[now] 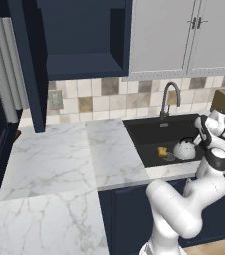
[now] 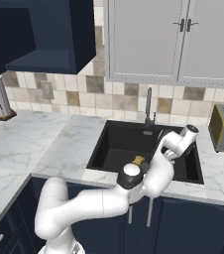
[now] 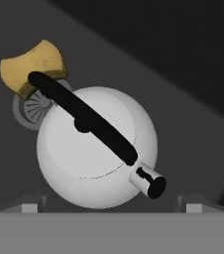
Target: Open the cabinet, pick the kettle from the cabinet, and place it in the sink.
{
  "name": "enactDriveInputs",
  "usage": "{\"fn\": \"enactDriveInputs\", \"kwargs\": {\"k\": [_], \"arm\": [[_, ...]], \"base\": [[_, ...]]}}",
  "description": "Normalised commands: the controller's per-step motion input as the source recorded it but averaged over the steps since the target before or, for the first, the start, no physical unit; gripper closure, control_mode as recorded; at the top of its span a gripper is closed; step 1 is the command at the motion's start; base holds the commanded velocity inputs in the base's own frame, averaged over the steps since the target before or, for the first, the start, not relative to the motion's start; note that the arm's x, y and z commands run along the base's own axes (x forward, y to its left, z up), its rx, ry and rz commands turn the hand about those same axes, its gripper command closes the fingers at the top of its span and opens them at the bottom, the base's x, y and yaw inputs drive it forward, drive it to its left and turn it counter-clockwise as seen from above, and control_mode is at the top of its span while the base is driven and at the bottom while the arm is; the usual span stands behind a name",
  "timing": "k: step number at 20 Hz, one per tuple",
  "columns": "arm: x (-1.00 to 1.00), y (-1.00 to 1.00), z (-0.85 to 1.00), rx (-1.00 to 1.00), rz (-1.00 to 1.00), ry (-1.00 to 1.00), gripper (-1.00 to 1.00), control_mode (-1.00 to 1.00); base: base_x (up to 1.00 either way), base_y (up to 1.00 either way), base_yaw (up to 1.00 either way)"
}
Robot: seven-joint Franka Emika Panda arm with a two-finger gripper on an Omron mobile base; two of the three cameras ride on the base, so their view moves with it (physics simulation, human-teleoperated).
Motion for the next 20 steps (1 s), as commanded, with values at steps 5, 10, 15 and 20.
{"fn": "enactDriveInputs", "kwargs": {"k": [5,10,15,20], "arm": [[-0.29,0.09,0.14,0.0,-0.06,0.0,-1.0,-1.0],[-0.3,0.17,0.15,0.0,-0.08,0.0,-1.0,-1.0],[-0.29,0.21,0.18,-0.05,-0.09,0.0,-1.0,-1.0],[-0.31,0.26,0.19,-0.1,-0.11,-0.01,-1.0,-1.0]], "base": [[0.0,0.0,0.0],[0.0,0.0,0.0],[0.0,0.0,0.0],[0.0,0.0,0.0]]}}
